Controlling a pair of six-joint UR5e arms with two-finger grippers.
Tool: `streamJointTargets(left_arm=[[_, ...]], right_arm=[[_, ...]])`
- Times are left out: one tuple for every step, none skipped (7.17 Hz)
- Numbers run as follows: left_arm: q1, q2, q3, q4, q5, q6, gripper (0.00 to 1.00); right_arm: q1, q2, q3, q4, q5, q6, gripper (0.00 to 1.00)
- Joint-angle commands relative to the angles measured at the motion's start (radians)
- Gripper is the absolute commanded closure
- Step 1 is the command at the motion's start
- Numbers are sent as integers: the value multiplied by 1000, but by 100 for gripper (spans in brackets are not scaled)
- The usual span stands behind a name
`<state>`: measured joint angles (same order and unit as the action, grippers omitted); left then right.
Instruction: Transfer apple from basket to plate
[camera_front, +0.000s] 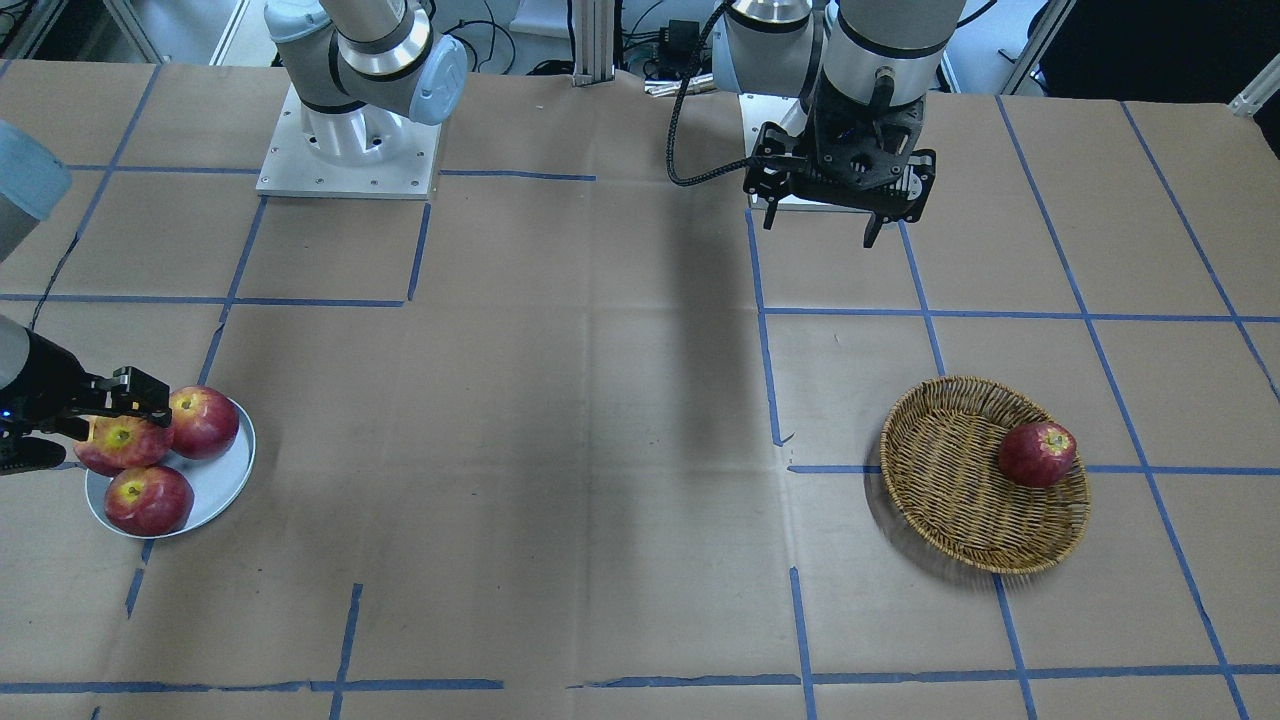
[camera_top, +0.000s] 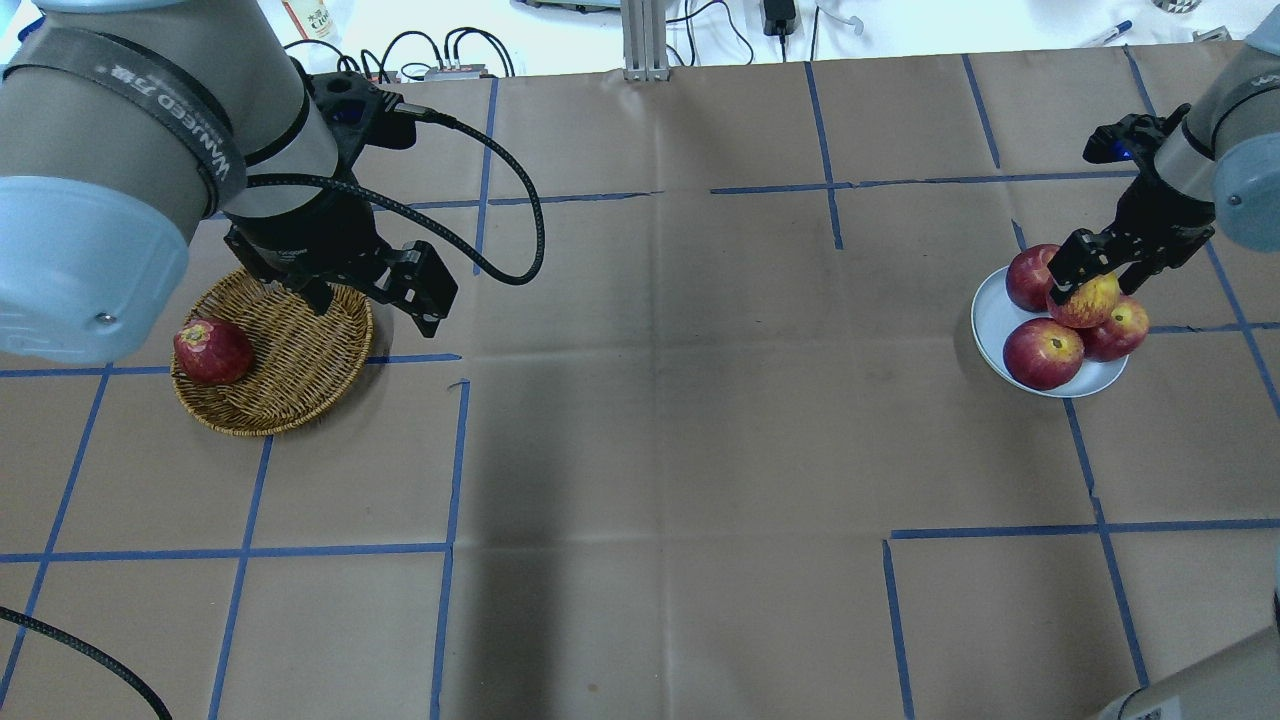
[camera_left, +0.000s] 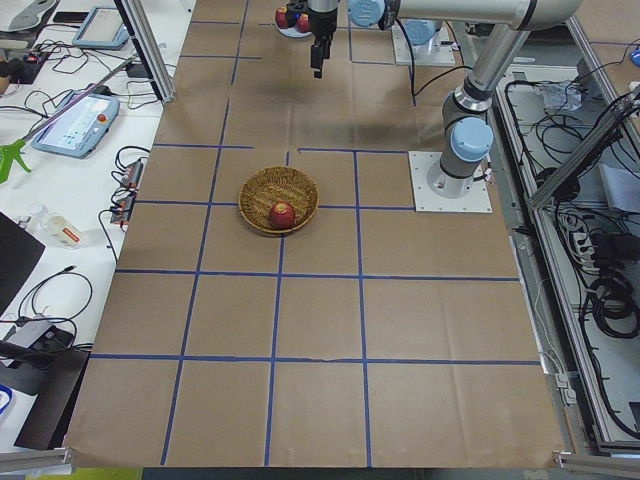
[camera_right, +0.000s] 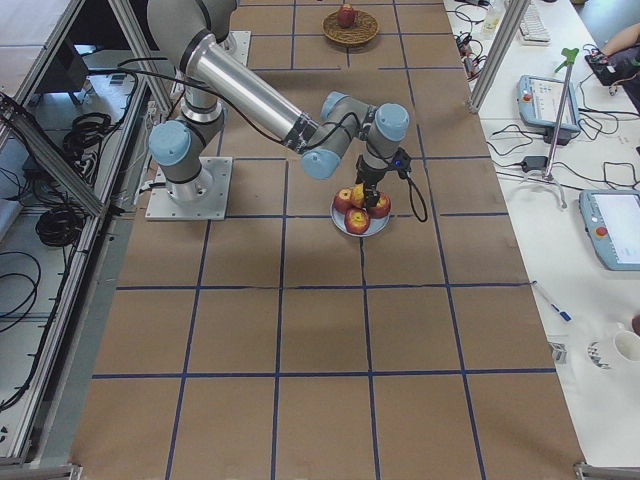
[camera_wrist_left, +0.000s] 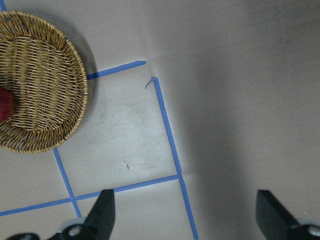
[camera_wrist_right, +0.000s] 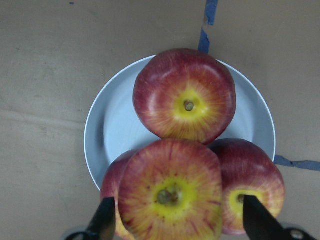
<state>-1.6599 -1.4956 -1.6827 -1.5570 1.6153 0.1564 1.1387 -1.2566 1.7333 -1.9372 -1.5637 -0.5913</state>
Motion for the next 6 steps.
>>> streamJointTargets(left_arm=[[-1, 0, 0, 0, 0, 2, 1], [-1, 0, 0, -2, -2, 3, 1], [-1, 2, -6, 0, -3, 3, 1], [-1, 2, -8, 0, -3, 3, 1], [-1, 2, -6, 0, -5, 2, 1], [-1, 8, -6, 0, -5, 0, 1]], right_arm=[[13, -32, -61, 21, 2, -1, 0], [60, -70, -113, 112, -4, 5, 0], [103, -119, -164, 215, -10, 45, 0], [143, -168, -191, 307, -10, 89, 0], [192, -228, -192, 378, -4, 216, 0], [273, -281, -187, 449, -3, 345, 0]])
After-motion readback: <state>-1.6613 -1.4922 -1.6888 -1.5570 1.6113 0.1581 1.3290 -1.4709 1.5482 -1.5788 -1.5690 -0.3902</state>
